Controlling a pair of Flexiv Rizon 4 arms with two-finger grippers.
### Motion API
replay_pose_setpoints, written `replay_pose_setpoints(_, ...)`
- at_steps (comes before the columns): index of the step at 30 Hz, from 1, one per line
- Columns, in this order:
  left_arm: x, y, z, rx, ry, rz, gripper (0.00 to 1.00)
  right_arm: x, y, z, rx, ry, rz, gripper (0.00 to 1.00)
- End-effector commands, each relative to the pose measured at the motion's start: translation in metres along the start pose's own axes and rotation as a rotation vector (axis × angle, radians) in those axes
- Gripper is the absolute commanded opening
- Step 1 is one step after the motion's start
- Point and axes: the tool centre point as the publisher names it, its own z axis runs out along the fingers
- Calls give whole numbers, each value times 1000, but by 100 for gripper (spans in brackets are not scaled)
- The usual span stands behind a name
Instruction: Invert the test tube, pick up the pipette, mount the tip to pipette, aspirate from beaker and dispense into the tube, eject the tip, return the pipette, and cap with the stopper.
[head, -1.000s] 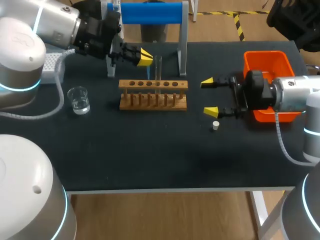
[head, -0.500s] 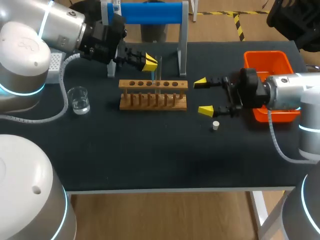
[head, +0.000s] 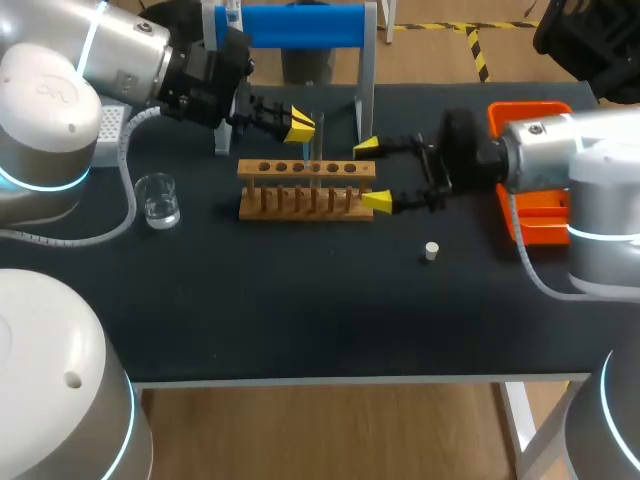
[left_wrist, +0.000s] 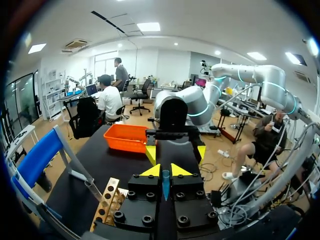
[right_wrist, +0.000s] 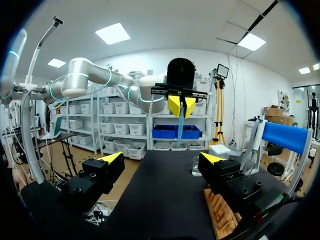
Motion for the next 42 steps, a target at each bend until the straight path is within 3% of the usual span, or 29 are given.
replay_pose_setpoints(1,1,0,1,1,-2,0,0,-10,2,14,-2,-2,4,100)
replay_pose_setpoints(22,1,0,1,1,-2,0,0,-28,11,57,-33,-25,56,100)
replay_pose_setpoints(42,1,0,1,1,-2,0,0,-32,26,78,-61,-10,29,100)
